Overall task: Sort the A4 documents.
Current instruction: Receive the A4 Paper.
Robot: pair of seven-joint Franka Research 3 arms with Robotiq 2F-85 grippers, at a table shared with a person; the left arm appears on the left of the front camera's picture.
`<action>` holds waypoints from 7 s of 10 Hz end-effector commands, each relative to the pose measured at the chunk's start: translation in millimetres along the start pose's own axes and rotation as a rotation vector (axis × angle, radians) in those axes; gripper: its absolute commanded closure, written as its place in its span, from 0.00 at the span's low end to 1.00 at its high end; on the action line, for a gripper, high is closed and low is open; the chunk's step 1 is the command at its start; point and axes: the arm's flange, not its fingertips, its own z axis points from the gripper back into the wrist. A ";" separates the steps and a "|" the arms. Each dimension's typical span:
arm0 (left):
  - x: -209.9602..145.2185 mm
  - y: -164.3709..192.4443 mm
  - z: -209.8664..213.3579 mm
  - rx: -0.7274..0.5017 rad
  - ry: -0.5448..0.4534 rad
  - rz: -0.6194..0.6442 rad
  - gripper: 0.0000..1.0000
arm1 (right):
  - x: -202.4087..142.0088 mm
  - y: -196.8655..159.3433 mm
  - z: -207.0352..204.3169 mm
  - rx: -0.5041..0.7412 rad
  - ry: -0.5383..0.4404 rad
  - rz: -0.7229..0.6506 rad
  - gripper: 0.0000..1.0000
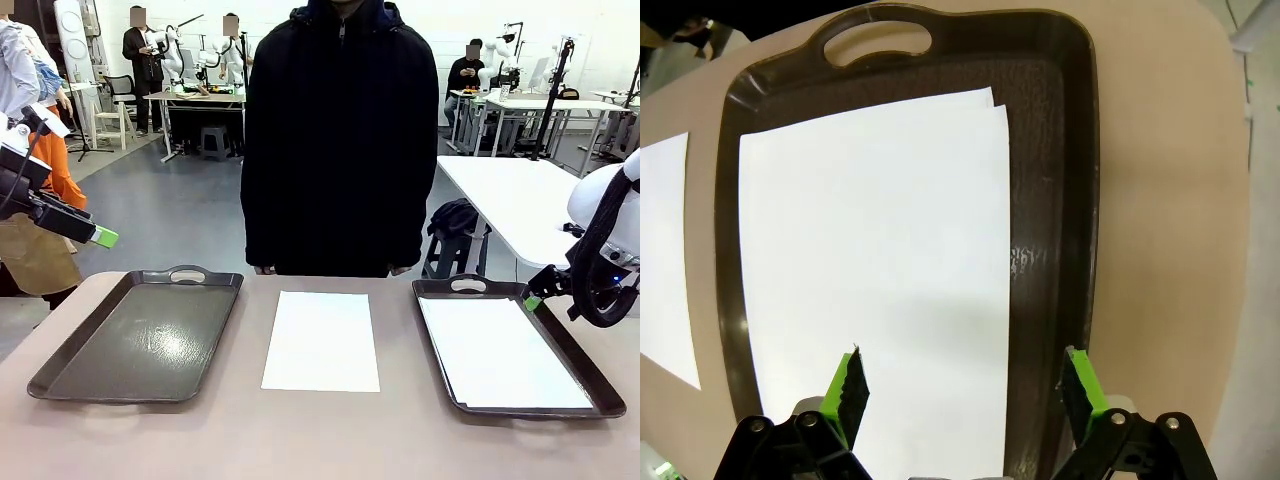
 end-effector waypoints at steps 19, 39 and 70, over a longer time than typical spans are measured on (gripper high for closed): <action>-1.2 1.3 -0.7 -0.004 -0.003 0.002 0.00 | -52.2 108.6 173.8 0.468 -0.302 0.828 0.00; -1.2 1.3 -0.7 -0.004 -0.003 0.002 0.00 | -53.5 111.7 174.6 0.464 -0.289 0.829 0.00; -1.2 1.3 -0.7 -0.004 -0.003 0.002 0.00 | -53.5 111.7 174.6 0.464 -0.289 0.829 0.00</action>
